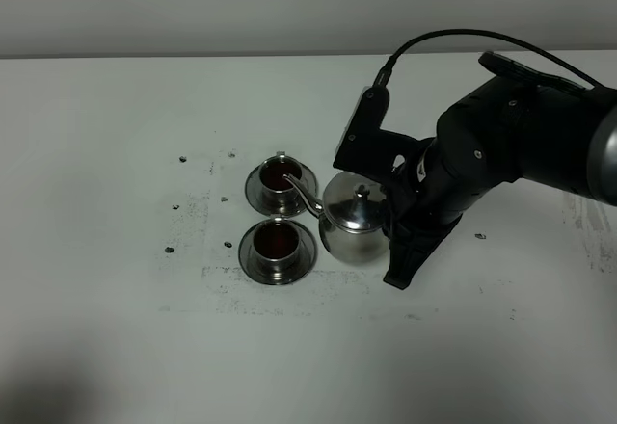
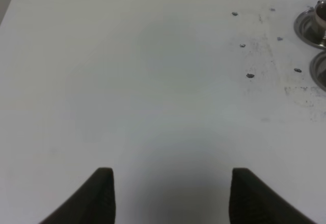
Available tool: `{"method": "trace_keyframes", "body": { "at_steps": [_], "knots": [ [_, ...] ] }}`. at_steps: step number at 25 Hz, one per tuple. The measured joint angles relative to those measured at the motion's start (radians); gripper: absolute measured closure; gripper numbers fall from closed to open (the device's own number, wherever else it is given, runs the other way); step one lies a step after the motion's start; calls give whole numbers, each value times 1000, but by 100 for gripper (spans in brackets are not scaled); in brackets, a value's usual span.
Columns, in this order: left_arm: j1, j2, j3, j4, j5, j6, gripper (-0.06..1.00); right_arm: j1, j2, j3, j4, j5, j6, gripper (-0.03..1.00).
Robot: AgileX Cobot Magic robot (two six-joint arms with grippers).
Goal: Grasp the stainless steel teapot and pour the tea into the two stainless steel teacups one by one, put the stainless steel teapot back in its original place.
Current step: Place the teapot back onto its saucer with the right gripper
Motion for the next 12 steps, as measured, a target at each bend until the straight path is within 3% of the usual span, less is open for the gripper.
{"method": "trace_keyframes", "body": {
  "at_steps": [12],
  "knots": [
    [0, 0, 0, 0, 0, 0, 46, -7, 70, 9, 28, -39, 26, 77]
  ]
}}
